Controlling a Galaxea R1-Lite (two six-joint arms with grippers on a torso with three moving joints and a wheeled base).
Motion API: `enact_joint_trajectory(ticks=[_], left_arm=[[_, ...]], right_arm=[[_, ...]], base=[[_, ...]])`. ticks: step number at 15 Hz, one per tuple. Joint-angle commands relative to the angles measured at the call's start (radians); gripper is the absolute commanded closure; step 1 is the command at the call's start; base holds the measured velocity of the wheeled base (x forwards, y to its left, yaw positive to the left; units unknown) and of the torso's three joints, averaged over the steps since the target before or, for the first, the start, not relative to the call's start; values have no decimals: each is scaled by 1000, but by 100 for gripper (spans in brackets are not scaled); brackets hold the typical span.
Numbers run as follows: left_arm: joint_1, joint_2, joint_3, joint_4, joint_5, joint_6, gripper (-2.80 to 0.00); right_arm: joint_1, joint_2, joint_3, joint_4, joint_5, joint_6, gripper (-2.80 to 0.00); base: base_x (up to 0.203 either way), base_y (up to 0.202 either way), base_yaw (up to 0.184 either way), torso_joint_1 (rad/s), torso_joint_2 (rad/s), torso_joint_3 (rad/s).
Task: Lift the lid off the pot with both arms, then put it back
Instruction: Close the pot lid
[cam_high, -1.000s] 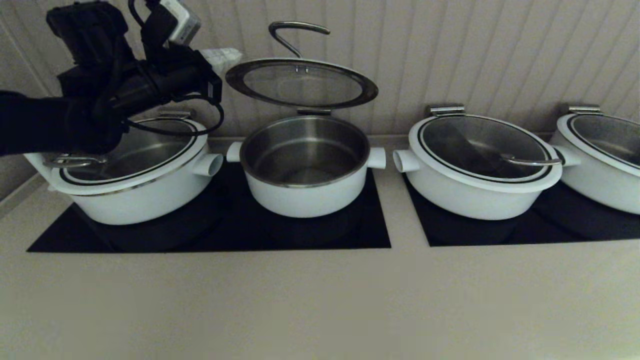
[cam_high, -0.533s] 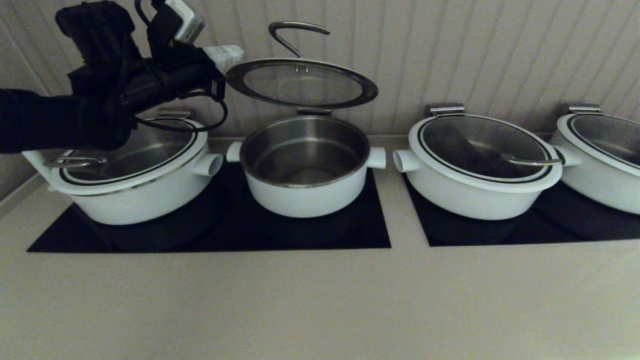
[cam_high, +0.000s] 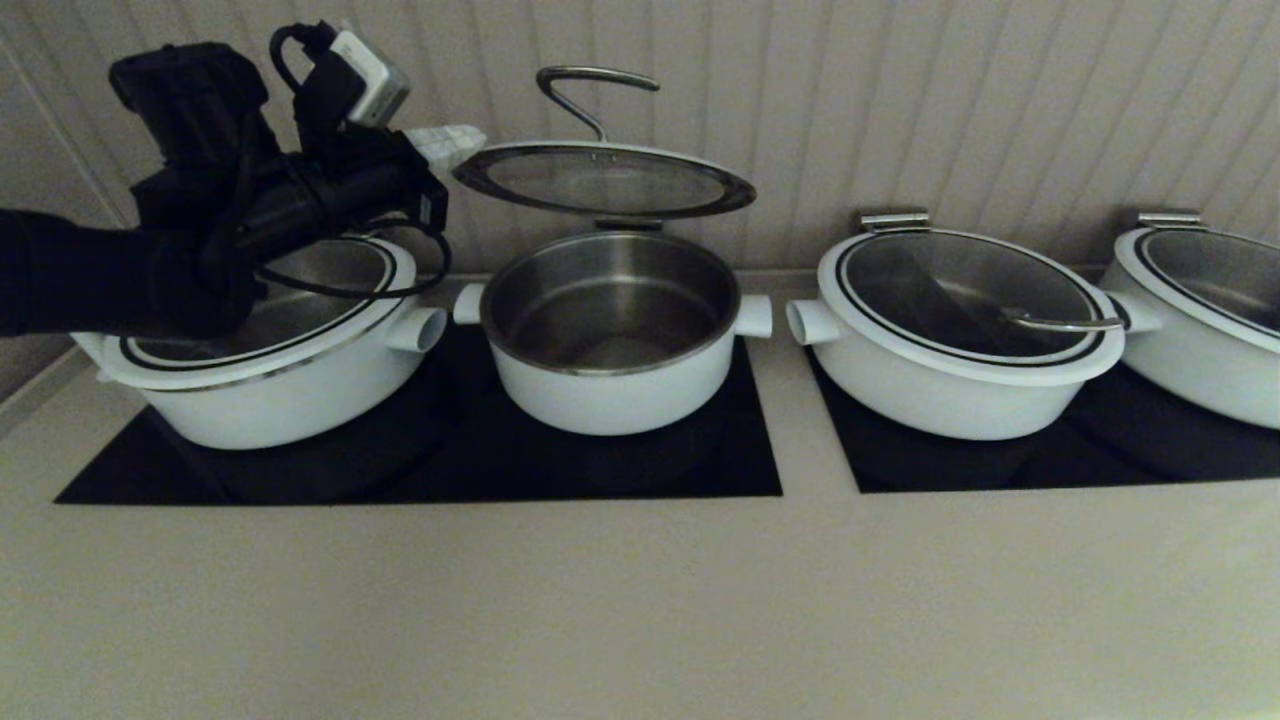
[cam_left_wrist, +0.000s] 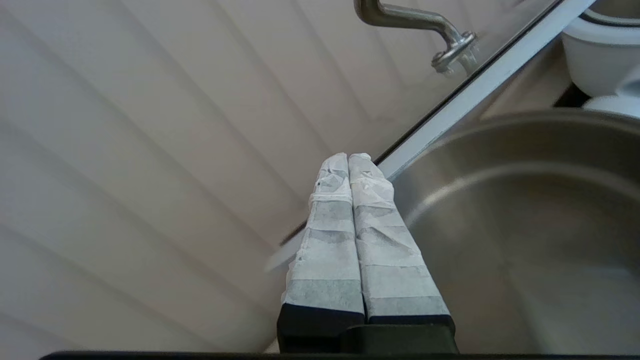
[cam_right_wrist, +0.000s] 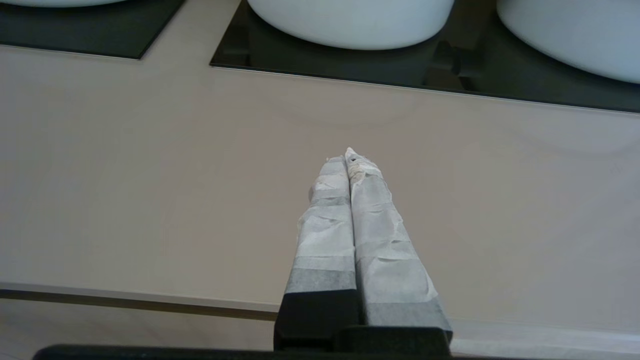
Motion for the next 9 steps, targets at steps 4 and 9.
enact_joint_trajectory(ticks=[4, 9], left_arm=[[0, -65, 146, -67, -3, 4, 0], [-1, -93, 218, -101, -3, 4, 0]], right_arm=[[0, 0, 0, 0, 1, -1, 0], [0, 0, 0, 0, 1, -1, 0]], base=[[0, 0, 0, 0, 0, 0], [0, 0, 0, 0, 0, 0]])
